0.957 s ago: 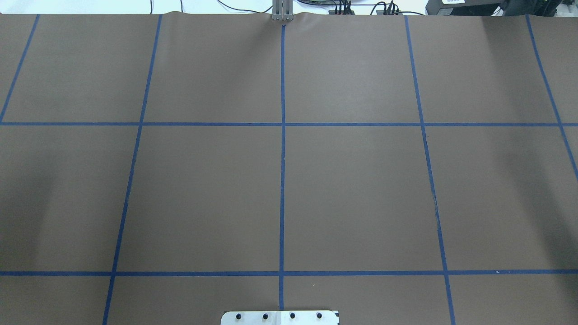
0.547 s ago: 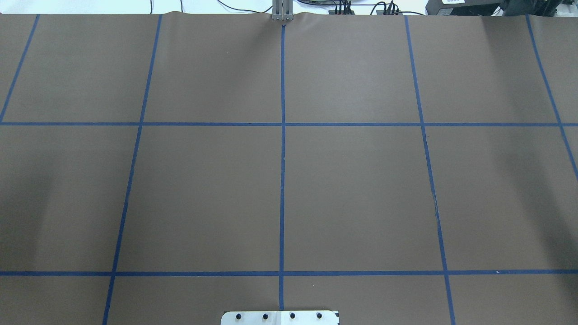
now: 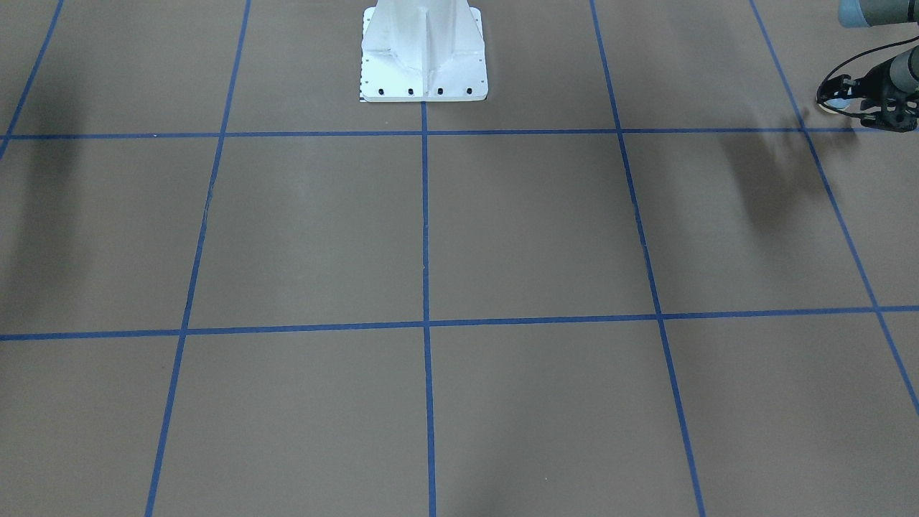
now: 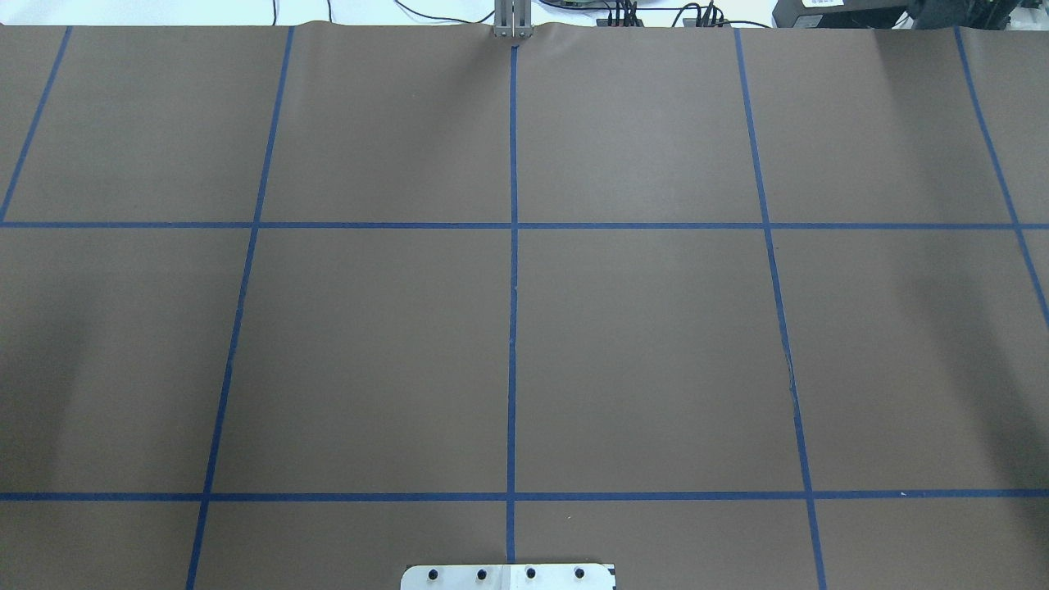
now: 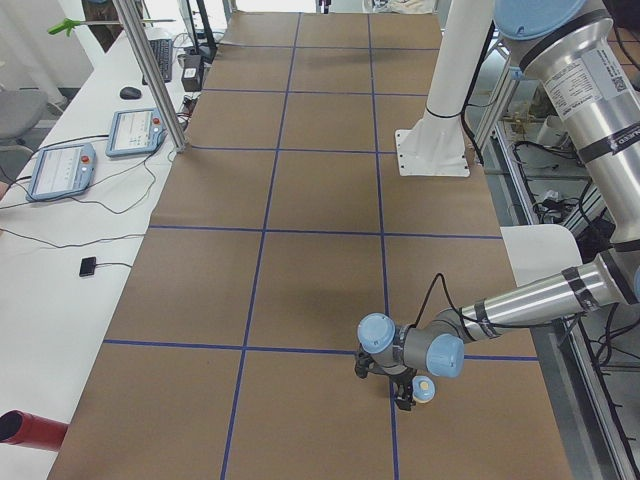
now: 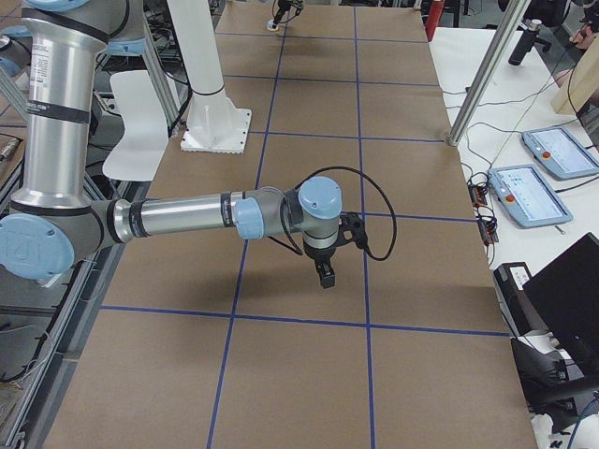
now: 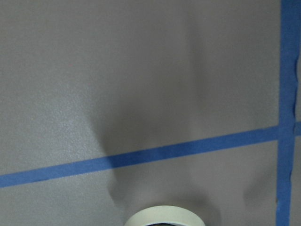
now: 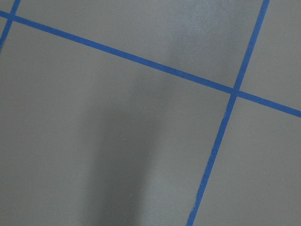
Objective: Place and press bell with both arms
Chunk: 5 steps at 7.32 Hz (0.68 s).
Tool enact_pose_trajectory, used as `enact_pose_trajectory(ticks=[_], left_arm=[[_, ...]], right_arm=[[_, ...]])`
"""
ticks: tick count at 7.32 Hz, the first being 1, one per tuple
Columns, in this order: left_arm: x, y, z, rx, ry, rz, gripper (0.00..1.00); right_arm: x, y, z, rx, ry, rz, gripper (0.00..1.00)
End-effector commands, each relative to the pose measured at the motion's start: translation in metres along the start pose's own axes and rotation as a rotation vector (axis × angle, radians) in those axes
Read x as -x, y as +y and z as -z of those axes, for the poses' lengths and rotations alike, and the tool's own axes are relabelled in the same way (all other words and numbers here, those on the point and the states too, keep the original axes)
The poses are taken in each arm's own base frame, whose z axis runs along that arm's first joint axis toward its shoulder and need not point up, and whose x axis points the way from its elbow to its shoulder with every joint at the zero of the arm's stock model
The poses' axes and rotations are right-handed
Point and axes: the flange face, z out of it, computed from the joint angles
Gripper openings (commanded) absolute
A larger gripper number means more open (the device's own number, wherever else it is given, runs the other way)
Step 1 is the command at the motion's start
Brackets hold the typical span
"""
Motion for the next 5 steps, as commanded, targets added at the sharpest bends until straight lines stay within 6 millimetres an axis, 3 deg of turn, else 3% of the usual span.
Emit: enact_pose_trajectory(ticks=[1, 5], left_arm=[[-0.0017, -0.0001, -0.0023, 0.009, -0.002, -0.007, 1.00], [-0.0055, -0.0008, -0.0098, 0.035, -0.010, 0.011, 1.00]], right_arm=[[0.0011, -0.0003, -0.0015, 0.004, -0.001, 0.001, 1.00], [0.0008, -0.0001, -0.0045, 0.011, -0.003, 0.001, 1.00]])
